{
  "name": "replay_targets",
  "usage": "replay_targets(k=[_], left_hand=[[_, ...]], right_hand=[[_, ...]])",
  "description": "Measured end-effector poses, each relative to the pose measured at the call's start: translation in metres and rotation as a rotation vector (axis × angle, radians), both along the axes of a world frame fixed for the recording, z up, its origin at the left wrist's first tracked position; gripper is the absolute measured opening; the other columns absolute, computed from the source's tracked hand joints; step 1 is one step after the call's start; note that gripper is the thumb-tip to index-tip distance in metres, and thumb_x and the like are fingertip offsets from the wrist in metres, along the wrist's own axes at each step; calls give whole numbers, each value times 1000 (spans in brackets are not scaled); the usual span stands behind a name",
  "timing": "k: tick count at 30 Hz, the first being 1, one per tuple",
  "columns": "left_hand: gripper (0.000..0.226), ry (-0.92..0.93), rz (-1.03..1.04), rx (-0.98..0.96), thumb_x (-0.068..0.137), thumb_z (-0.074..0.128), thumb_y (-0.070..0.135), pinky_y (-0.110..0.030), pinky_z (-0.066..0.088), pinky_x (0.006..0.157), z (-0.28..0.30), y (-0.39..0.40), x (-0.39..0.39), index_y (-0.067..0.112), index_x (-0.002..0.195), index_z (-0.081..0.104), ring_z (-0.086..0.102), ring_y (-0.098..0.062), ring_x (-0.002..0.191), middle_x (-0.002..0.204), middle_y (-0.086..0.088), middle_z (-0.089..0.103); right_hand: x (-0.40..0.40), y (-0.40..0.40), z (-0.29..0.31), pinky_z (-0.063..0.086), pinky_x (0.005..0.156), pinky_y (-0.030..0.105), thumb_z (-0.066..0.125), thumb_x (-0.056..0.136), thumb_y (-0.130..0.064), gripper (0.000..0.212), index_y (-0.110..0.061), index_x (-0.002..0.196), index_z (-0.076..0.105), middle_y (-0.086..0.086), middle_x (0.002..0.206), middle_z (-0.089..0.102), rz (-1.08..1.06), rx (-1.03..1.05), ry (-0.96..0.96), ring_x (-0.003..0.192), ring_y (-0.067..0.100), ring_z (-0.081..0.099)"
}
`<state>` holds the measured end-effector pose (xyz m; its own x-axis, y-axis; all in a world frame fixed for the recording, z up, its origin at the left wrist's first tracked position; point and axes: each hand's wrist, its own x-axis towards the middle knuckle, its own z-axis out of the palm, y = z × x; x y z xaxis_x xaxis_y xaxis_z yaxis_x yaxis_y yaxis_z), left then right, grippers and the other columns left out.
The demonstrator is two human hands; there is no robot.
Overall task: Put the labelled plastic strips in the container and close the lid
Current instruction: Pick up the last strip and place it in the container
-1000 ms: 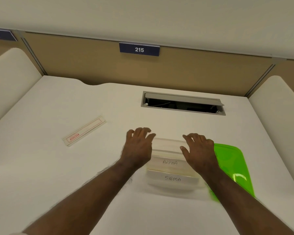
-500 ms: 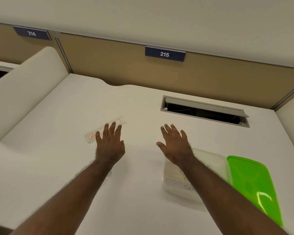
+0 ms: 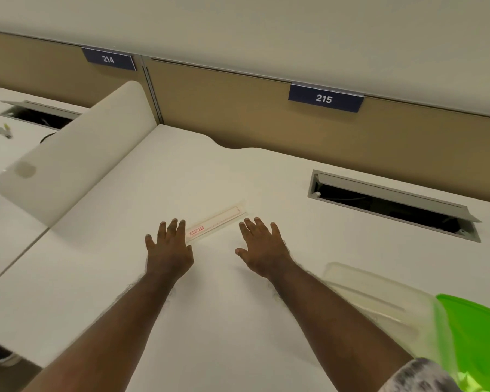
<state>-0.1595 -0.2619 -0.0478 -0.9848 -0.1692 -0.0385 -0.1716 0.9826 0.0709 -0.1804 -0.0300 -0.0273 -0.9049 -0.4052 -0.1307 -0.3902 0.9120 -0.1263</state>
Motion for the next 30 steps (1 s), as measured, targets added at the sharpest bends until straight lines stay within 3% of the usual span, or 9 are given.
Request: replay_targets(k=[5,9,14,16,18,26,30], left_hand=[[66,-65,-18,17,92,48,34,-58,23,110,-9,-12,-13,17,151,25,22,-27,147,158,0,30],[60,-91,-44,39,94,49,34,-58,21,111,-13,-14,-24,18,149,31,29,-26,144,153,-1,39],[31,22,-50,55,90,56,25,-53,34,101,-24,-15,-33,18,120,61,63,-28,109,113,-5,70],[19,54,-48,62,91,53,23,-47,39,91,-25,-15,-36,18,105,66,67,-29,93,98,-5,73],[20,24,-35,97,94,47,24,-40,39,84,-21,-9,-37,21,102,65,65,-27,88,95,-2,73],[20,3,56,470,95,43,27,-41,44,93,6,17,-25,24,95,63,64,-24,95,101,5,75],[20,-52,71,754,90,44,28,-40,49,88,35,37,-6,29,84,64,65,-17,92,88,12,75]], right_hand=[[-17,-39,-12,6,117,52,36,95,-48,70,-17,152,10,0,162,7,51,-34,-96,148,21,3],[-28,-65,-19,10,116,54,39,93,-48,72,-19,152,9,-1,162,3,75,-48,-119,148,22,3],[-34,-84,-24,15,114,54,40,93,-49,72,-19,152,9,-1,162,0,78,-58,-150,148,23,5],[-34,-86,-26,16,114,54,41,93,-48,72,-20,152,9,-2,162,-1,71,-62,-162,148,23,6],[-34,-84,-28,16,114,54,42,93,-47,73,-20,152,9,-2,162,-1,66,-66,-160,148,23,5],[-32,-43,-20,23,112,52,49,92,-37,75,-21,152,8,-5,162,2,65,-124,-40,148,19,9],[-30,-3,-7,26,110,48,54,90,-31,77,-24,152,8,-6,162,6,45,-165,58,148,18,12]])
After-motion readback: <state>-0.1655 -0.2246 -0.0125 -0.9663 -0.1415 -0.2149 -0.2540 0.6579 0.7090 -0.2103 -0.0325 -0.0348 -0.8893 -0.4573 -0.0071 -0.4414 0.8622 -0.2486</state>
